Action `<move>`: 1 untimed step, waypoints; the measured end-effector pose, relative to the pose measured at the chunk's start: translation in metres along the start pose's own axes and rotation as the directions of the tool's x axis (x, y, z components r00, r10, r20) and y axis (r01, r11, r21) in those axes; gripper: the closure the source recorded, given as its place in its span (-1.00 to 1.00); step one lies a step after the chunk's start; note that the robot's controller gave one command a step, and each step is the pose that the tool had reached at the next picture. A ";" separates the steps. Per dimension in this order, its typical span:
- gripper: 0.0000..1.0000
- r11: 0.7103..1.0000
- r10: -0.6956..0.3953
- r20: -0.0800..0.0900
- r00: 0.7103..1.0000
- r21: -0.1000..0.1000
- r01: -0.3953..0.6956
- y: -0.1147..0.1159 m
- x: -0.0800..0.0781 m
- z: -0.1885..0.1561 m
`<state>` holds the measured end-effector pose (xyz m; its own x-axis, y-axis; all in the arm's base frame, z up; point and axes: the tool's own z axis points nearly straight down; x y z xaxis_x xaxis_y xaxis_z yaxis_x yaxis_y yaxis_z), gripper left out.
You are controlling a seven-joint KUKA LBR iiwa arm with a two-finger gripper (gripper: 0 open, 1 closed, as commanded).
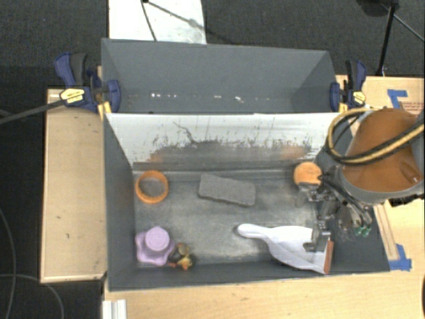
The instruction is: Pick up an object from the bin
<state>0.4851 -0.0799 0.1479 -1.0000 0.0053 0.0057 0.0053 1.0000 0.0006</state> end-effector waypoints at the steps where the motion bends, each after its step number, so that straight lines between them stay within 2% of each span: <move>1: -1.00 1.000 -0.003 0.008 1.000 0.001 0.003 0.000 -0.002 -0.004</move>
Offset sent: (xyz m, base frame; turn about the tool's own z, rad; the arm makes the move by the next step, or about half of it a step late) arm 0.0070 0.0187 -0.0779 -0.1214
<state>0.4868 -0.0797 0.1522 -1.0000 0.0023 -0.0019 0.0023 1.0000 -0.0005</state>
